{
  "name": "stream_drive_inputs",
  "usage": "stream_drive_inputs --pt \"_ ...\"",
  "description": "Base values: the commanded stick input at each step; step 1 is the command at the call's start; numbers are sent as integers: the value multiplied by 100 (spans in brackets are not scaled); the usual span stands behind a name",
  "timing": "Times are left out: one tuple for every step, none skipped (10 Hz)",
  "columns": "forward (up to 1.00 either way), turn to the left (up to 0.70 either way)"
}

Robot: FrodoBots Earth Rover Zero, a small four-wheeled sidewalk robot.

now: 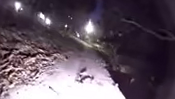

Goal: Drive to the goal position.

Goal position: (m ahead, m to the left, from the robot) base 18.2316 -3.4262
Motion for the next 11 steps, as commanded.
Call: stream_drive_inputs --pt "45 12" --pt "45 0" --pt "45 0" --pt "45 0" --pt "45 0" --pt "45 0" --pt "45 0" --pt "45 0" --pt "45 0" --pt "45 0" --pt "45 0"
